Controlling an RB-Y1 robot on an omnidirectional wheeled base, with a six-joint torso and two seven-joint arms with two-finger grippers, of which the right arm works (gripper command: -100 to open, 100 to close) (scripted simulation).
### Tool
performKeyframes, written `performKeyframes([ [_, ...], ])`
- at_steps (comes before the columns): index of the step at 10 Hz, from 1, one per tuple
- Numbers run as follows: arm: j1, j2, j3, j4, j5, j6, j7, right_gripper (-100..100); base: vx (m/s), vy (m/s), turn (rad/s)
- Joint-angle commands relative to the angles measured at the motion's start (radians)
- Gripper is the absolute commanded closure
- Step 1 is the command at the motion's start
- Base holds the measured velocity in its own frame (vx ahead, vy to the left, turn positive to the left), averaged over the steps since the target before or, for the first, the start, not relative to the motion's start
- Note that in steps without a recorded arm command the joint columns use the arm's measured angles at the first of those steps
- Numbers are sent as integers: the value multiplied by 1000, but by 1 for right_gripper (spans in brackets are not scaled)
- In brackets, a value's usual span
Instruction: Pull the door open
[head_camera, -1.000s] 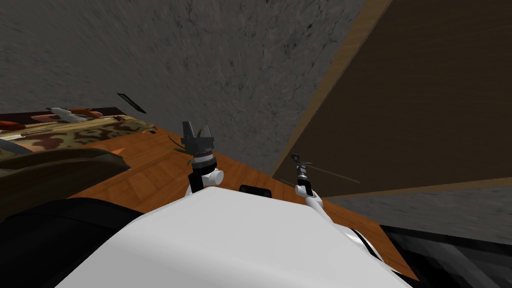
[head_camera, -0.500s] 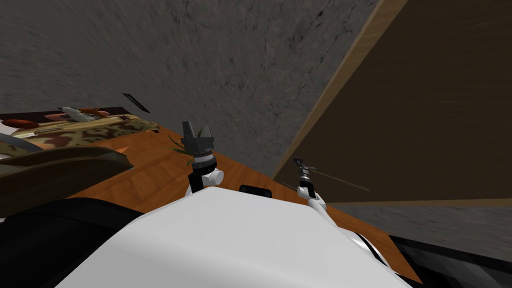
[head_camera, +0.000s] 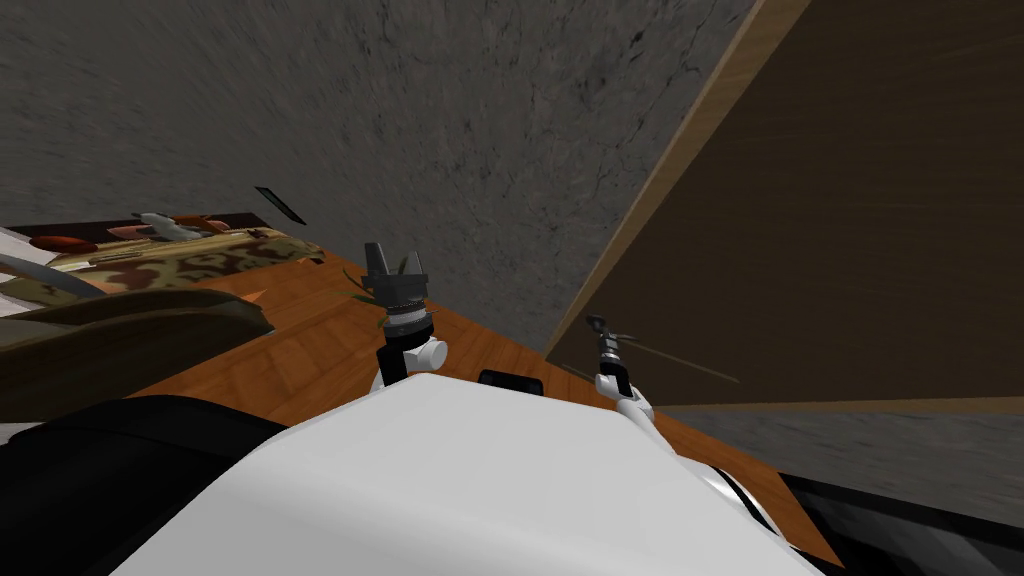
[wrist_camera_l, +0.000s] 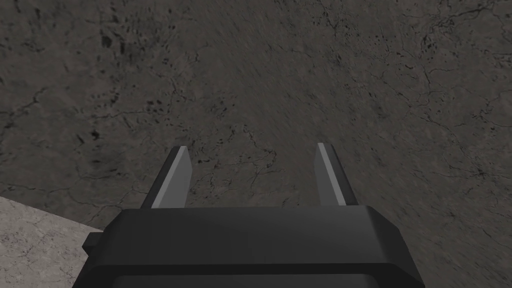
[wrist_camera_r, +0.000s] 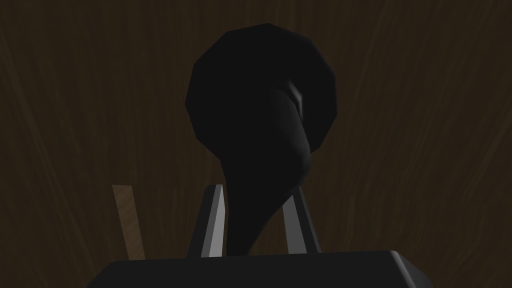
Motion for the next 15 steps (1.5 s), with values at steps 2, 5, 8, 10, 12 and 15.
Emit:
performKeyframes([
  [2,12,-12,23,-5,9,-12,-24,100,-180,-66,113],
  [5,28,-35,54,-13,21,-29,-60,100,-199,-49,119],
  [8,44,-57,84,-21,34,-45,-96,100,-225,-65,141],
  [10,41,-57,90,-12,36,-49,-101,100,-152,-20,57],
  [12,67,-80,124,-26,47,-75,-136,100,-231,-61,127],
  [15,101,-117,170,-48,62,-114,-184,100,-256,-83,122],
])
